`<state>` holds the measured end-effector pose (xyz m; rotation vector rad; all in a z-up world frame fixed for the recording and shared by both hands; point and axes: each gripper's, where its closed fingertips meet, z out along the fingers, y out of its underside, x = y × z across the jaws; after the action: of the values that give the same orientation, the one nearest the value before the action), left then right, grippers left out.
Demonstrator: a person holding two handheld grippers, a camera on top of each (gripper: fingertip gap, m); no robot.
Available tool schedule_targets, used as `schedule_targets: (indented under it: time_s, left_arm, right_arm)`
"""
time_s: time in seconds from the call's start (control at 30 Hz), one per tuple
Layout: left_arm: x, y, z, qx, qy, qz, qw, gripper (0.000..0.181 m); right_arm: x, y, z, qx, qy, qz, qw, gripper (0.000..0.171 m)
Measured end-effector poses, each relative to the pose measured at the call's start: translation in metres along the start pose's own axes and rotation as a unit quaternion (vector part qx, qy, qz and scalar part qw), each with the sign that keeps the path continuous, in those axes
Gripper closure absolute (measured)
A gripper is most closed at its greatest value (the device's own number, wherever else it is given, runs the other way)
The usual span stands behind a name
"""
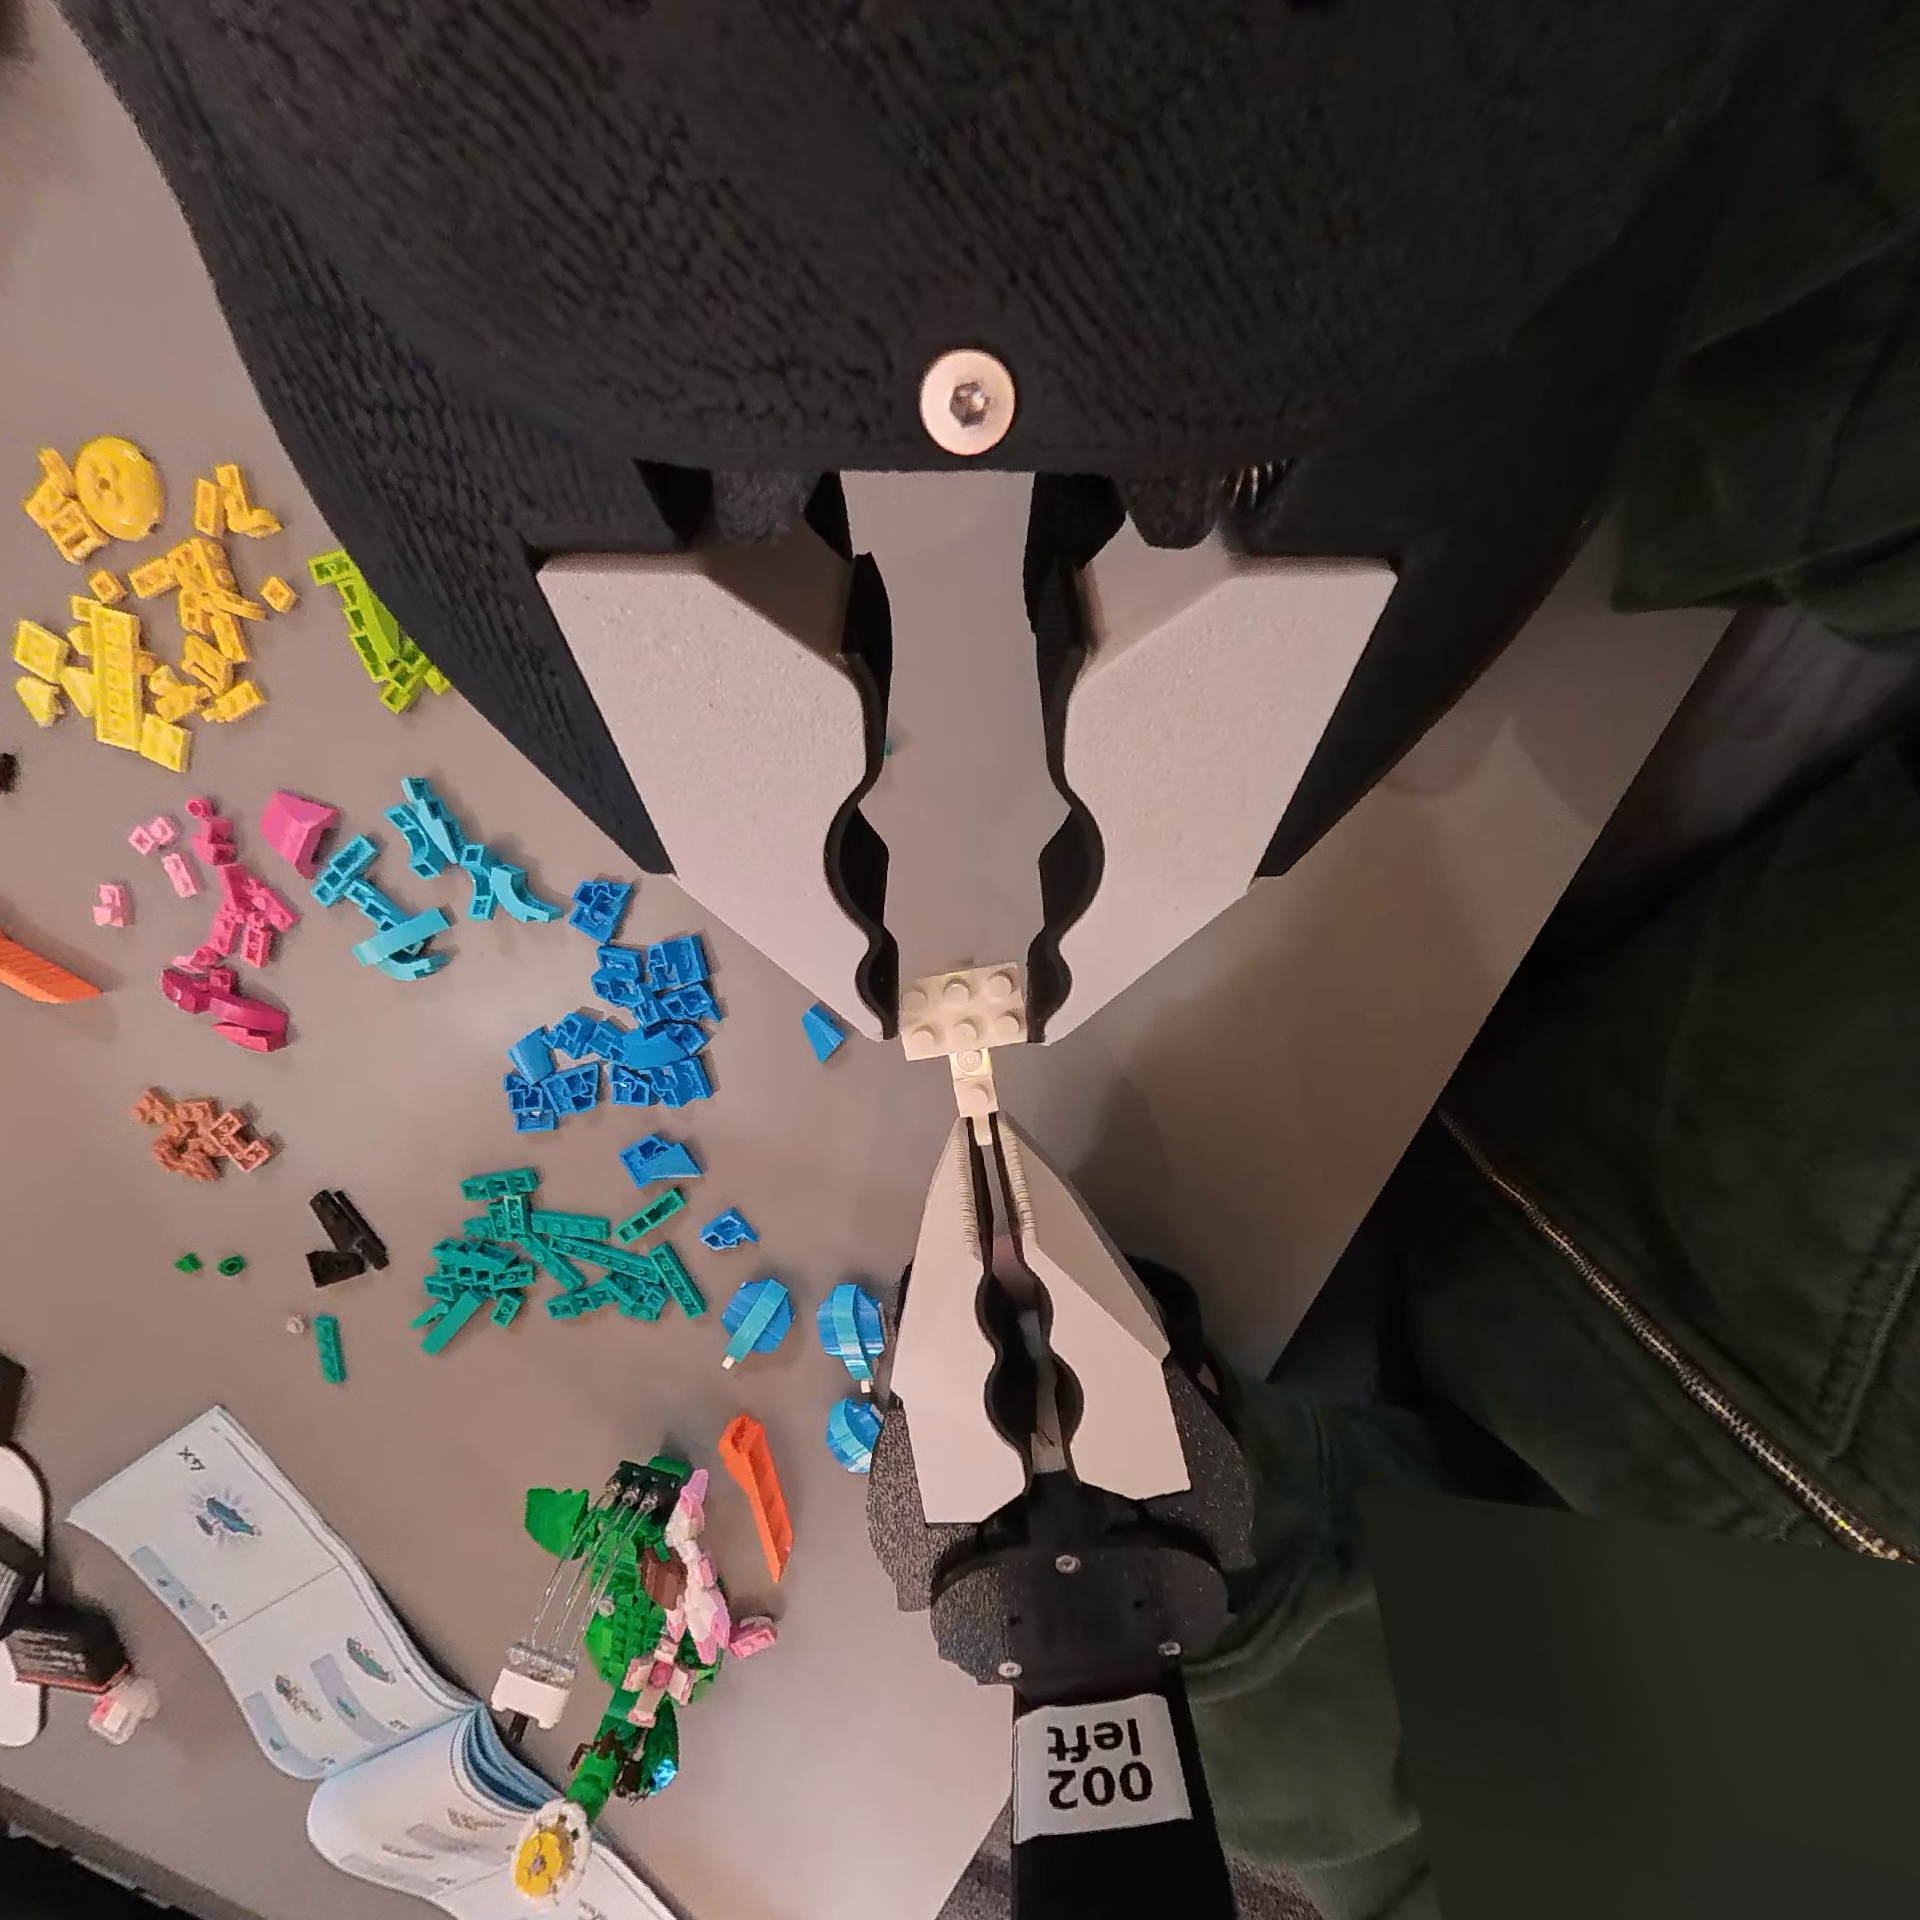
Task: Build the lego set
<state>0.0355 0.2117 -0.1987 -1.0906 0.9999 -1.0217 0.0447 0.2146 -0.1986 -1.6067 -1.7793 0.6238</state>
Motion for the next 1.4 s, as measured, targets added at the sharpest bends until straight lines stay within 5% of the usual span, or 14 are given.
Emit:
schedule_targets:
  time_s: [1.4]
  left_arm:
    - [0.0002, -0.001, -0.0003, 0.003, 0.004, -0.002, 1.0, 0.181]
  right_arm:
    - [0.0002, -0.0001, 0.0026, 0.0, 0.003, -0.006, 1.0, 0.147]
